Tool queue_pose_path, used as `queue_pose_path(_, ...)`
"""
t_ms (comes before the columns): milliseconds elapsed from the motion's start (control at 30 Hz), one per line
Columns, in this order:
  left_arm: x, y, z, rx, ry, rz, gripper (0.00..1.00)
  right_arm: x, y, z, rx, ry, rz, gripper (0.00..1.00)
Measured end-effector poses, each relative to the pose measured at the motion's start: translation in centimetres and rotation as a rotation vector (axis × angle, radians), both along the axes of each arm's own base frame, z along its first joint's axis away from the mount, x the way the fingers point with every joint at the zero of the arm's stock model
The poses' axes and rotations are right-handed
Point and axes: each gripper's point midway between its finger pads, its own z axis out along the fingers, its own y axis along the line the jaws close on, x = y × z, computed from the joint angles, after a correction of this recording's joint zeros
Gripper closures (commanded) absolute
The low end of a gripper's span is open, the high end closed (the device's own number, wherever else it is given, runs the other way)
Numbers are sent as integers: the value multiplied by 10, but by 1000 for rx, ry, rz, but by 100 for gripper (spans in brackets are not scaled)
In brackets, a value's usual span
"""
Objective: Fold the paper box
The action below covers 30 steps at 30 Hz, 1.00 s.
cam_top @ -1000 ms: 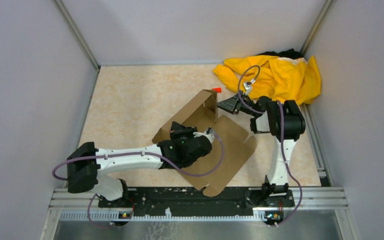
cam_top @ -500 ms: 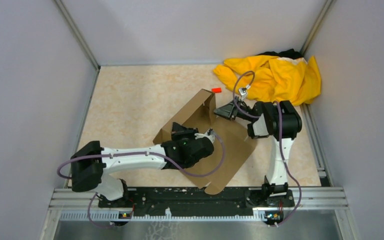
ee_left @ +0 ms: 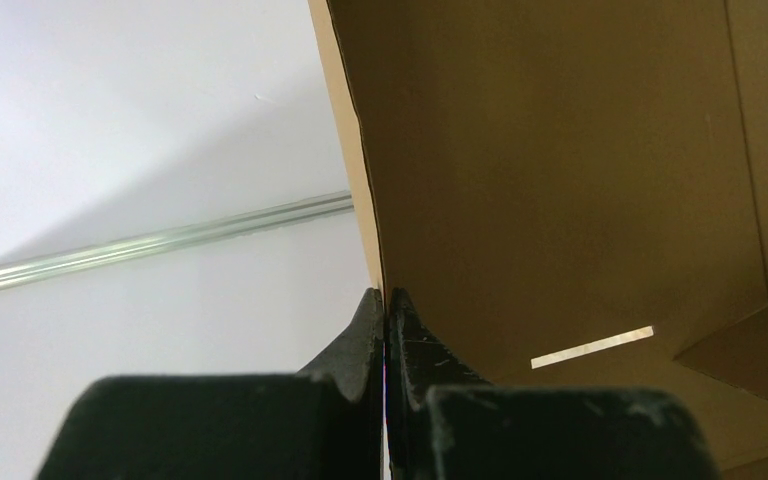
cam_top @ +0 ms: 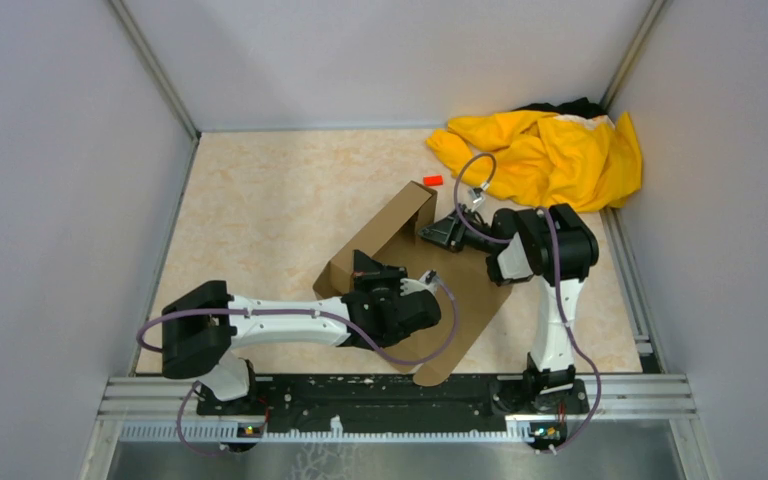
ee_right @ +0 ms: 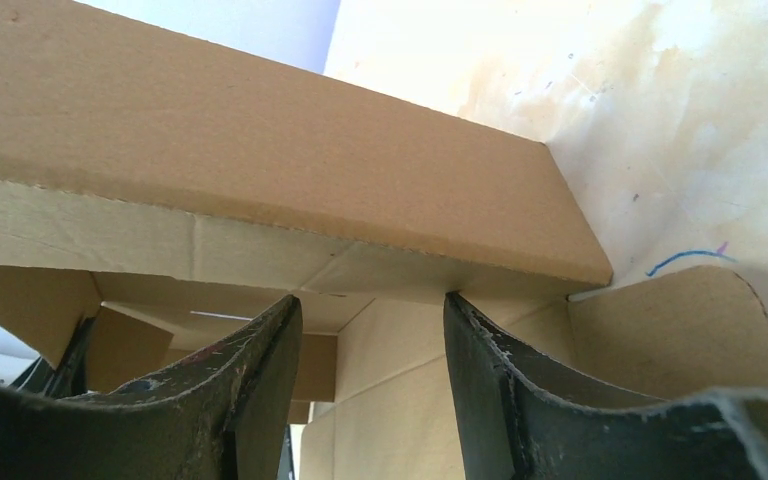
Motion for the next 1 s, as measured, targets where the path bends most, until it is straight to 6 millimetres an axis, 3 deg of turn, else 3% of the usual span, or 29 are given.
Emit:
queue_pose_path(300, 0, 0, 0, -1, -1, 0, 100, -8, -4, -4, -12, 13, -20, 46)
queue_pose_path(700, -2, -2, 1, -2, -7, 6, 100, -1, -6, -4, -38, 19, -58, 46)
queue_pose_path(1000, -6, -9, -2, 15, -12, 7, 100, -2, 24, -5, -68, 17, -78, 46)
